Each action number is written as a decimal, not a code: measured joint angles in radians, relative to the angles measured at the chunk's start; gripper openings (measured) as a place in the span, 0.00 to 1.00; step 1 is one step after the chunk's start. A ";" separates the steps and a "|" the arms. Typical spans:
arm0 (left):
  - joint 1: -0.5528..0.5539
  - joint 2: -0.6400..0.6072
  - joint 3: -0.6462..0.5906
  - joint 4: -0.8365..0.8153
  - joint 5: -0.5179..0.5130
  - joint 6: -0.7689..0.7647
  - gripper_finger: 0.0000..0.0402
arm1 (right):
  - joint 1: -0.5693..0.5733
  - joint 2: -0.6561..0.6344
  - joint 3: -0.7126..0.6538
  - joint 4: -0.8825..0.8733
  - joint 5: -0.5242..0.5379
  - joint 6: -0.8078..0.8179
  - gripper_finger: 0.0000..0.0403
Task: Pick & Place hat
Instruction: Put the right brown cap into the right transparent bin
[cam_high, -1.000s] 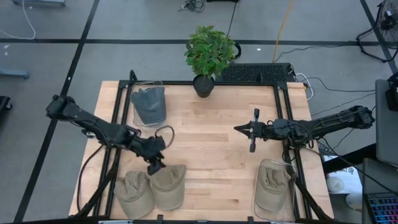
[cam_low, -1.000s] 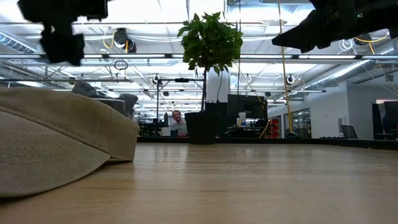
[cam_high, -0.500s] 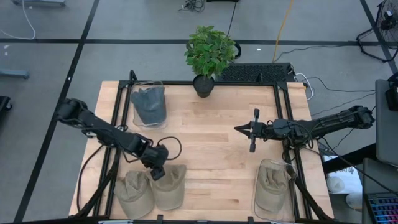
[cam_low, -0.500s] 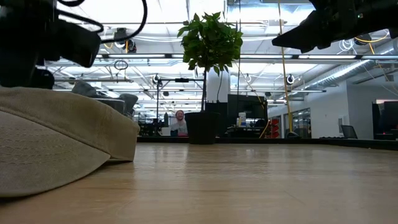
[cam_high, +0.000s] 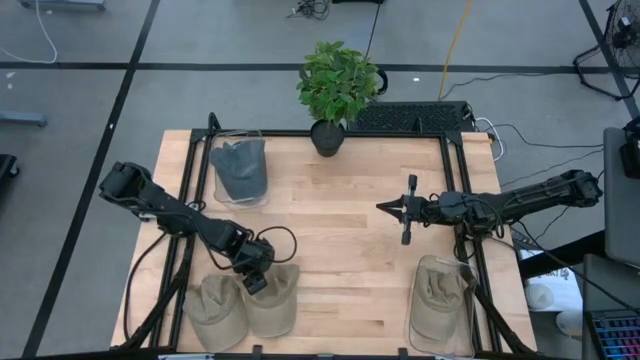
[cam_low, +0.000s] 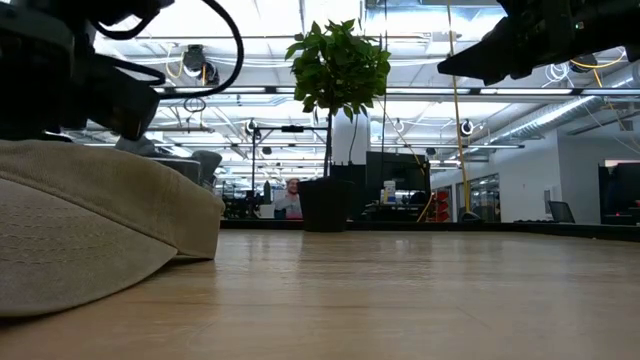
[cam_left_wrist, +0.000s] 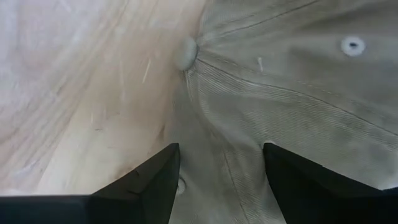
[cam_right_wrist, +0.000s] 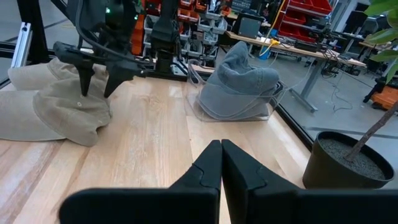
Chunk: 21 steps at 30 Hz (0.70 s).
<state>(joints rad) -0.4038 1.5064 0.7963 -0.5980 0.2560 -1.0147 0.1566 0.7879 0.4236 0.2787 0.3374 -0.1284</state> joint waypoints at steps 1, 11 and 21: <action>0.000 0.004 0.000 0.000 -0.002 0.000 0.60 | 0.000 0.000 0.000 0.000 0.000 0.000 0.00; 0.006 0.013 0.000 0.000 -0.016 -0.065 0.47 | 0.000 0.000 0.000 0.000 0.000 0.000 0.00; 0.035 0.009 0.000 0.091 0.049 0.054 0.03 | 0.000 0.000 0.000 0.000 0.000 0.000 0.00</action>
<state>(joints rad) -0.3689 1.5153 0.7963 -0.5068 0.3053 -0.9607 0.1566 0.7879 0.4236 0.2787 0.3374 -0.1284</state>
